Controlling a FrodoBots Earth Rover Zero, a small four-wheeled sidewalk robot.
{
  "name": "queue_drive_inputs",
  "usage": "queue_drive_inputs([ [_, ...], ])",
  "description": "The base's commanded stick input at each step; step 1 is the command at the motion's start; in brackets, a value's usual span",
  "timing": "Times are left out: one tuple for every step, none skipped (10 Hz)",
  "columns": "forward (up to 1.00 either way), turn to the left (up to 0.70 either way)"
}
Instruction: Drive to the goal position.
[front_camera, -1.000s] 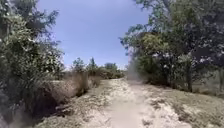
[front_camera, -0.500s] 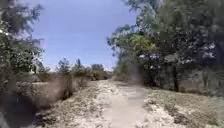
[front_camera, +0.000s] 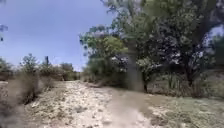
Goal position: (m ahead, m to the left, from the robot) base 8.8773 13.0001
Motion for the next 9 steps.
queue_drive_inputs([
  [0.30, 0.75],
  [0.30, 0.75],
  [0.30, 0.75],
  [0.30, 0.75],
  [0.30, 0.75],
  [0.30, 0.56],
  [0.30, 0.25],
  [0.30, 0.00],
  [0.30, 0.00],
])
